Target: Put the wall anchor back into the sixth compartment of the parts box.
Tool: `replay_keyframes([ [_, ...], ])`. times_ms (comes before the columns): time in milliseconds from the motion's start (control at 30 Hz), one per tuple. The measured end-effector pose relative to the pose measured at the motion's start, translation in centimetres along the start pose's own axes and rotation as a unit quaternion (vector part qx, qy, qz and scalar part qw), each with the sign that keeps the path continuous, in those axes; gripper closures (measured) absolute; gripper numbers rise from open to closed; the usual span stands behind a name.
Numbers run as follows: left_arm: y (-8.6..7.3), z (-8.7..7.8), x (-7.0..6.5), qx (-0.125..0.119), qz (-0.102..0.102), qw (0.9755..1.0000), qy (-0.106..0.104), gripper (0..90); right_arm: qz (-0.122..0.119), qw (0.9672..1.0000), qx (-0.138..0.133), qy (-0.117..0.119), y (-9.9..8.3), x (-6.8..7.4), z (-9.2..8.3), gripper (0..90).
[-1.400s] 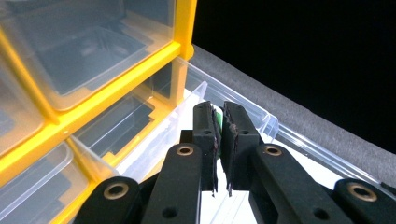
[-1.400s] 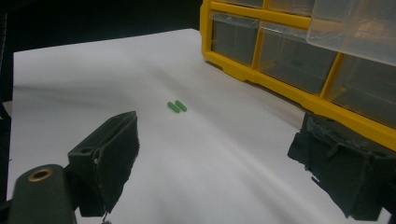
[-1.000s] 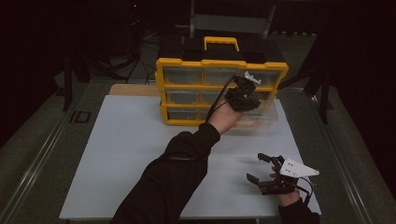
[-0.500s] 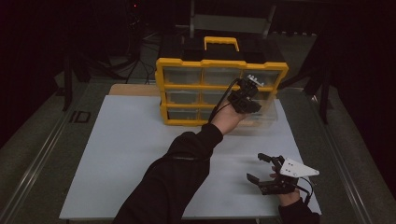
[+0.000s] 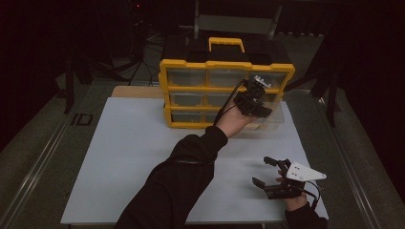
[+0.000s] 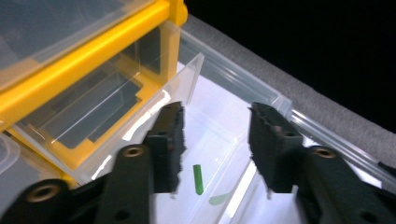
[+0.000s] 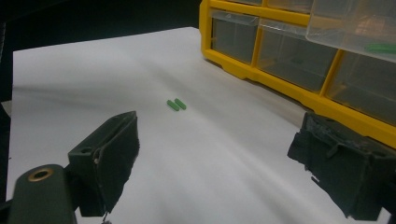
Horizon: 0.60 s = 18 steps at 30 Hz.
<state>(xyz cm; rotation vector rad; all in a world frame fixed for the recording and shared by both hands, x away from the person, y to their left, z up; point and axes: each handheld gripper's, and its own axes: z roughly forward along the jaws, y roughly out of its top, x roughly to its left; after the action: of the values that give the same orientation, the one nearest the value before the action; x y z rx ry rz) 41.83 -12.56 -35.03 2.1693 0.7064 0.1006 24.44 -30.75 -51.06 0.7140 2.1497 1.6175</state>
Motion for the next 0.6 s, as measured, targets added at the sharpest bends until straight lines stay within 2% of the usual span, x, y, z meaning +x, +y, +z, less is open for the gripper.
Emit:
replay_keyframes([
  [200, 0.0, -1.3, -0.2, -0.013, -0.009, 0.9999, 0.005, 27.8, -0.001, 1.0, 0.0, -0.001, 0.0, 0.0, 0.0, 12.7],
  [300, -0.1, -1.8, -0.3, -0.008, -0.003, 0.9999, 0.013, 15.9, -0.001, 1.0, 0.001, -0.001, 0.0, 0.0, 0.0, 12.7],
  [533, -0.7, -2.9, -0.2, -0.01, -0.003, 0.9999, -0.002, 6.3, -0.002, 1.0, 0.004, -0.002, 0.0, 0.1, 0.1, 12.7],
  [600, -0.9, -3.3, -0.1, -0.011, 0.001, 0.9999, 0.0, 2.6, -0.002, 1.0, 0.004, -0.002, 0.0, 0.1, 0.1, 12.7],
])
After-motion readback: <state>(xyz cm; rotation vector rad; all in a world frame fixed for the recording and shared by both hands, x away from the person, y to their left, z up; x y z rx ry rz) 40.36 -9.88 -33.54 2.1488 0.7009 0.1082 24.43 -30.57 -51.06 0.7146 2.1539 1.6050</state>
